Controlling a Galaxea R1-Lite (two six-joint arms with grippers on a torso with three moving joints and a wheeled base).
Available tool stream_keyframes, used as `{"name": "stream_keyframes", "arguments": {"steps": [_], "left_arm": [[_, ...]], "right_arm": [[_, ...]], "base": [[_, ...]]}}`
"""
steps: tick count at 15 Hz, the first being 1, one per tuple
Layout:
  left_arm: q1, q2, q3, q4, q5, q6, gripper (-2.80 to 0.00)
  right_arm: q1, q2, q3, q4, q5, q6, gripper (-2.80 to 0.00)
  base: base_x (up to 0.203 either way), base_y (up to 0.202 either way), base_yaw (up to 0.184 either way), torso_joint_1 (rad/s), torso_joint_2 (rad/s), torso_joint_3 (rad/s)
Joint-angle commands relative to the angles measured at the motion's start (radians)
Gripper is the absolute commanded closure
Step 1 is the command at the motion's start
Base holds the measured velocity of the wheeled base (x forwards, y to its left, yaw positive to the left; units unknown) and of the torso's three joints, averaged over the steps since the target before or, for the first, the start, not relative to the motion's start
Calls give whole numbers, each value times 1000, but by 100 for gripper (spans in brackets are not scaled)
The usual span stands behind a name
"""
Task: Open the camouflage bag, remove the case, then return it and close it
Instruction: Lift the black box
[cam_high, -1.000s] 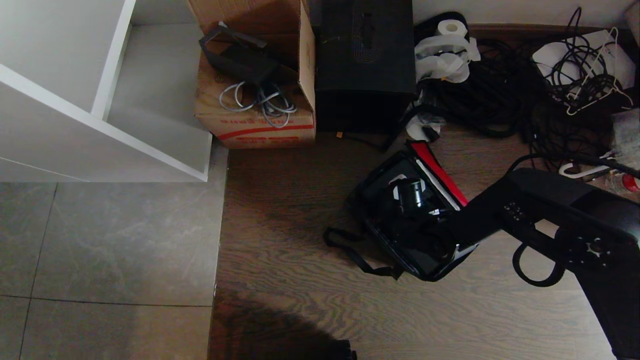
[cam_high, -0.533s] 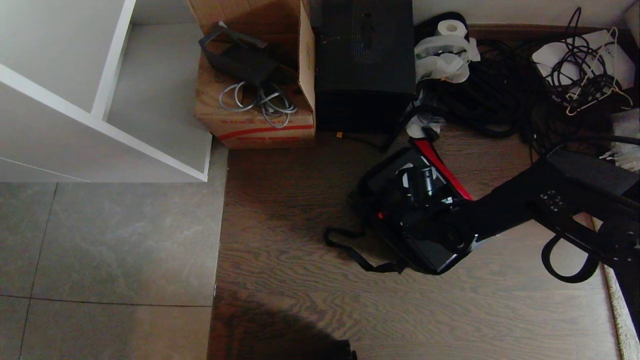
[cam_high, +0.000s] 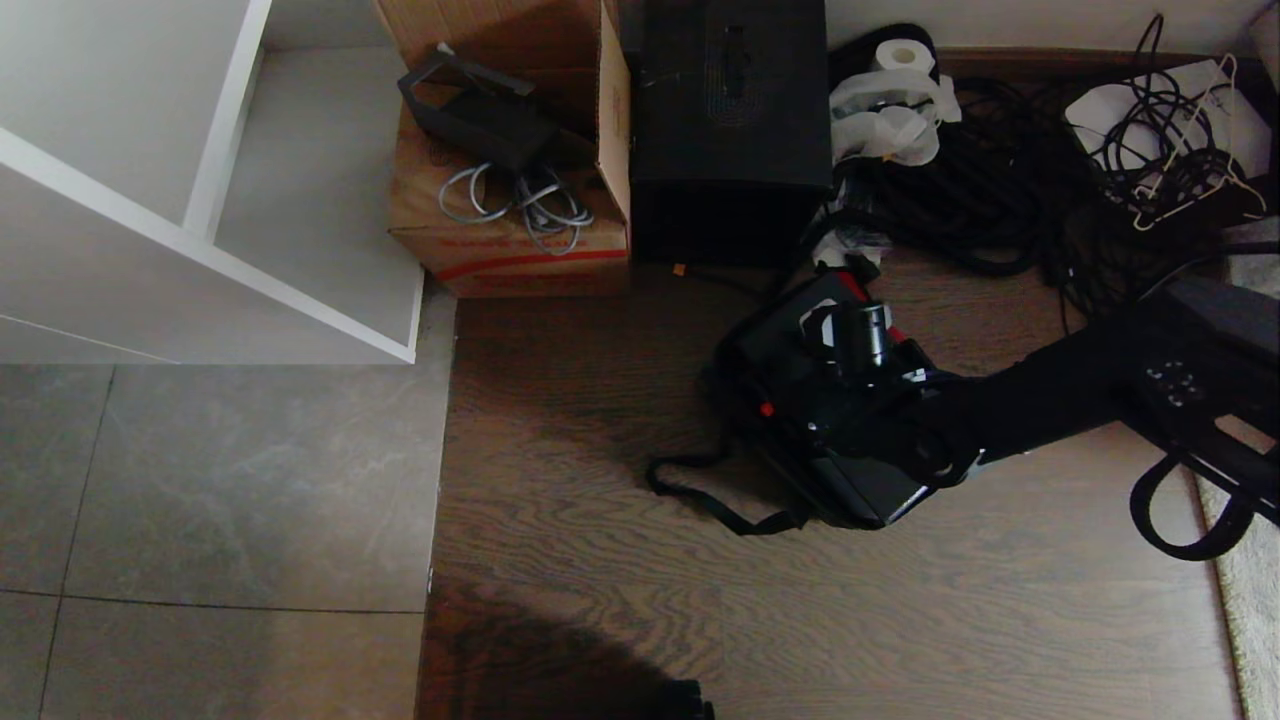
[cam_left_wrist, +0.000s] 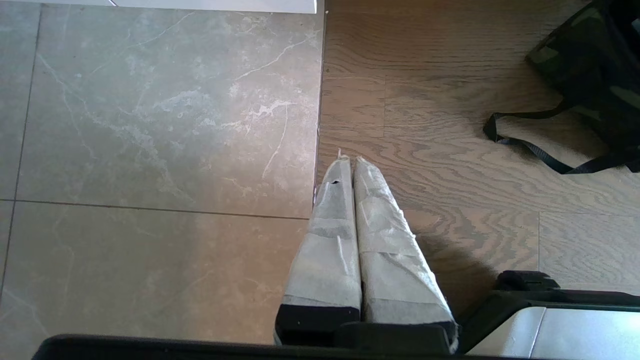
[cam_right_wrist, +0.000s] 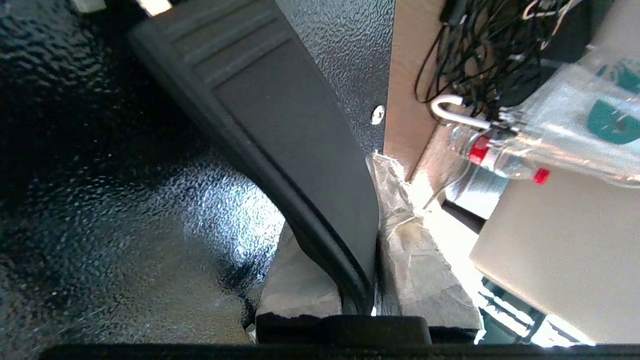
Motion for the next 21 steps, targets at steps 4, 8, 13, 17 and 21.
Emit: {"name": "stream_keyframes", "arguments": {"steps": [4, 8, 13, 17, 21], "left_arm": [[0, 2, 0, 0, 0, 0, 0], [0, 2, 0, 0, 0, 0, 0], [0, 2, 0, 0, 0, 0, 0], [0, 2, 0, 0, 0, -1, 0], [0, 2, 0, 0, 0, 0, 0]], "right_arm": [[9, -76, -10, -3, -5, -37, 0], [12, -110, -27, -3, -5, -64, 0], [12, -157, -51, 38, -5, -93, 0], [-2, -191, -69, 71, -5, -126, 0], [-18, -236, -70, 89, -5, -148, 0]], "base": [[0, 0, 0, 0, 0, 0], [0, 0, 0, 0, 0, 0], [0, 0, 0, 0, 0, 0], [0, 0, 0, 0, 0, 0], [0, 0, 0, 0, 0, 0]]}}
